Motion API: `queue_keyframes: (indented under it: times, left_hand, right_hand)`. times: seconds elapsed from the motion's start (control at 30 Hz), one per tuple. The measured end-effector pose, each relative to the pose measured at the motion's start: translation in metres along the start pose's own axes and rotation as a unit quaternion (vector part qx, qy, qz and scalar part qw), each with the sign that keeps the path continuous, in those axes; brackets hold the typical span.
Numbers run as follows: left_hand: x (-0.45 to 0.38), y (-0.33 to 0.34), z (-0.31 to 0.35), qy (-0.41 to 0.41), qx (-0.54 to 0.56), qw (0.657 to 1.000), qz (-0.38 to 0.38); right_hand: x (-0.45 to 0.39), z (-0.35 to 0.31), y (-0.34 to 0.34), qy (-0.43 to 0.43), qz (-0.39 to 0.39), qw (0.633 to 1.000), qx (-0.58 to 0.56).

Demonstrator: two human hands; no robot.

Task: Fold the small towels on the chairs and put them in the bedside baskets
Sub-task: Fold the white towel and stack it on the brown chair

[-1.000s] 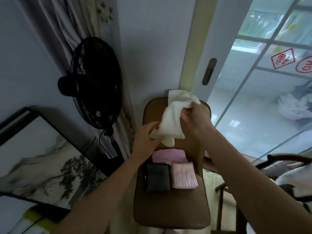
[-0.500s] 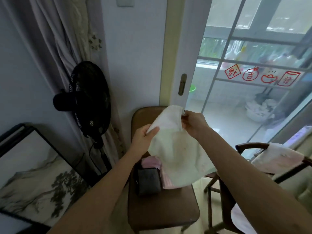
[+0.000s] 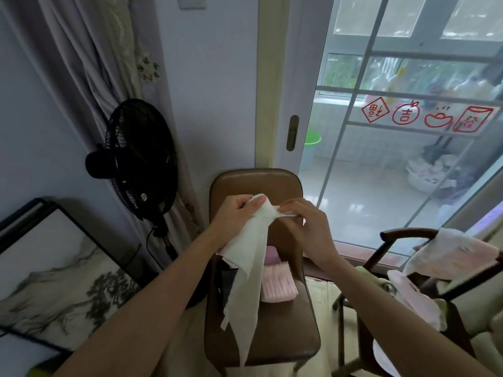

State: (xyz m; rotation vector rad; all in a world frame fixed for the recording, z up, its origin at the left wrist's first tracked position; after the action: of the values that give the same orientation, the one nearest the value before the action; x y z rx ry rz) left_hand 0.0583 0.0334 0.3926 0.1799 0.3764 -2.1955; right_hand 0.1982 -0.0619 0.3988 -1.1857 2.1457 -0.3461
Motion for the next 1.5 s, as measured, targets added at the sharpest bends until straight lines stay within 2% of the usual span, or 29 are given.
queue_keyframes:
  times: [0.07,0.2,0.33,0.43,0.53,0.63,0.7,0.77,0.83,0.9,1.03,1.07,1.13,1.23,1.33,1.4,1.5]
  left_hand:
    - [0.0,-0.004,0.001,0.001,-0.011,1.0,-0.012]
    - [0.007,-0.017,-0.014,-0.053,-0.037,0.994,-0.086]
    - [0.014,-0.033,-0.023,-0.079,-0.037,0.995,-0.052]
    - [0.015,-0.041,-0.03,-0.071,-0.067,0.995,-0.027]
    - [0.018,-0.047,-0.039,-0.054,-0.077,0.995,-0.022]
    - [0.023,-0.05,-0.045,-0.035,-0.092,0.995,-0.005]
    - [0.023,-0.055,-0.046,-0.021,-0.091,0.994,0.057]
    - [0.024,-0.059,-0.051,-0.036,-0.032,0.99,0.136]
    - [0.029,-0.054,-0.059,-0.072,0.048,0.979,0.183]
    - [0.03,-0.047,-0.062,-0.089,0.098,0.97,0.203]
    - [0.019,-0.047,-0.057,-0.057,0.154,0.955,0.247]
    - [0.022,-0.048,-0.061,-0.065,0.137,0.954,0.259]
    - [0.042,-0.052,-0.08,-0.11,0.032,0.954,0.276]
    - [0.059,-0.053,-0.102,-0.132,-0.037,0.96,0.243]
    - [0.052,-0.06,-0.105,-0.136,-0.044,0.957,0.251]
    - [0.047,-0.064,-0.109,-0.151,-0.007,0.948,0.281]
    - [0.044,-0.067,-0.127,-0.179,0.033,0.932,0.313]
  right_hand:
    - [-0.008,0.0,-0.005,0.054,-0.011,0.997,-0.055]
    - [-0.026,0.007,-0.011,0.15,-0.058,0.975,-0.152]
    - [-0.034,0.024,-0.015,0.222,-0.049,0.958,-0.177]
    - [-0.035,0.04,-0.019,0.295,-0.023,0.931,-0.213]
    - [-0.032,0.049,-0.019,0.334,-0.033,0.912,-0.237]
    - [-0.027,0.057,-0.021,0.354,-0.026,0.902,-0.248]
    - [-0.025,0.063,-0.024,0.367,-0.007,0.893,-0.259]
    - [-0.022,0.07,-0.027,0.379,0.005,0.886,-0.269]
    - [-0.017,0.074,-0.026,0.384,0.006,0.881,-0.277]
    - [-0.014,0.077,-0.024,0.386,0.007,0.877,-0.286]
    - [-0.023,0.075,-0.028,0.37,0.035,0.865,-0.338]
    - [-0.02,0.078,-0.023,0.378,0.026,0.864,-0.331]
    - [0.004,0.09,-0.005,0.413,-0.017,0.871,-0.264]
    - [0.026,0.106,0.009,0.434,-0.041,0.873,-0.218]
    - [0.005,0.099,0.01,0.41,-0.032,0.885,-0.216]
    - [-0.005,0.094,0.016,0.397,-0.043,0.892,-0.213]
    - [-0.002,0.11,0.031,0.403,-0.115,0.883,-0.21]
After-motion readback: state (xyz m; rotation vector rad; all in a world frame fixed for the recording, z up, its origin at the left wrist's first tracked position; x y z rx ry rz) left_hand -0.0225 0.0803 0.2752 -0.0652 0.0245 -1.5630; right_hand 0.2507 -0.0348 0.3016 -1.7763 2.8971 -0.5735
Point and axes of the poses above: each hand's wrist, its own x-axis away from the middle knuckle, its own y-axis out of the palm, z = x × y, the point moved 7 cm from there along -x, towards the middle knuckle, and after that the axes turned 12 degrees about y, right-handed, at the moved point
